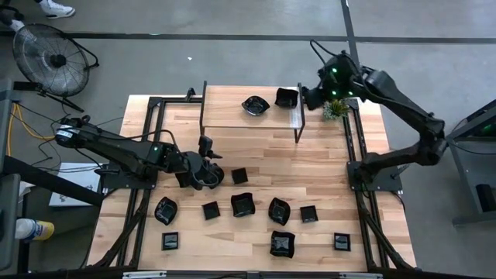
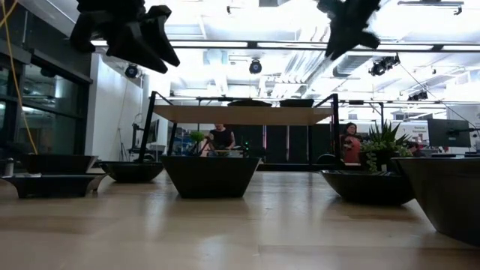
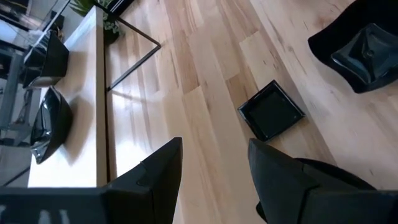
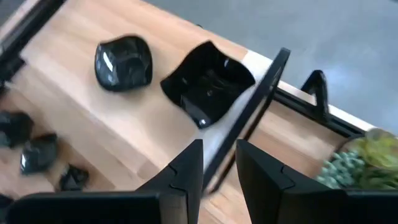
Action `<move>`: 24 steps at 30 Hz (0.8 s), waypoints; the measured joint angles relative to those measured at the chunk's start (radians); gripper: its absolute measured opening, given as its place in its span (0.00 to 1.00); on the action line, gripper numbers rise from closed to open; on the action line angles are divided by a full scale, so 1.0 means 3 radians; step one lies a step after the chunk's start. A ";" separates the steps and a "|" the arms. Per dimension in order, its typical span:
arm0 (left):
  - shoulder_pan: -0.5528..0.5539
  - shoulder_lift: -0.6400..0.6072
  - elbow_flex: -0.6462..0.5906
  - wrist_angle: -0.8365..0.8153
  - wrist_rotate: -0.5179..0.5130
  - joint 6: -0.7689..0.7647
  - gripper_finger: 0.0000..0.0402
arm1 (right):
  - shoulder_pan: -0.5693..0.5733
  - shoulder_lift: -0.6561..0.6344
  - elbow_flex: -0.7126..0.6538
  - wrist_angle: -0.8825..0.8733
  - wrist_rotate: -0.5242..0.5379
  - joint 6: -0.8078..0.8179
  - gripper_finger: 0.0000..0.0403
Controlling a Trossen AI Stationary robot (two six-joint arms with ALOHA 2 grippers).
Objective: Pick & Place Mini shaped plates
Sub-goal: Stack the distorted square plate on top of the other distorted square plates on the shelf
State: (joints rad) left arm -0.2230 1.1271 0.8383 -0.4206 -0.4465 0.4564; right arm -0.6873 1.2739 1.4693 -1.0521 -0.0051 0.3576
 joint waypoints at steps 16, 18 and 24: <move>0.0000 0.0000 0.0000 0.0004 -0.0016 -0.0082 0.44 | 0.1442 -0.0544 -0.0399 -0.0455 0.0405 0.0105 0.23; 0.0000 0.0000 0.0000 0.0003 -0.0009 -0.0141 0.44 | 0.1636 -0.0544 -0.0534 -0.0421 0.0493 0.0153 0.23; 0.0000 0.0007 0.0000 0.0009 0.0315 -0.0622 0.44 | 0.2113 -0.0542 -0.0952 -0.0088 0.0762 0.0266 0.23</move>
State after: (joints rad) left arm -0.2230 1.1291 0.8383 -0.4179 -0.3519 0.2699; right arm -0.0533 1.1114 1.1838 -1.0784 0.2236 0.4374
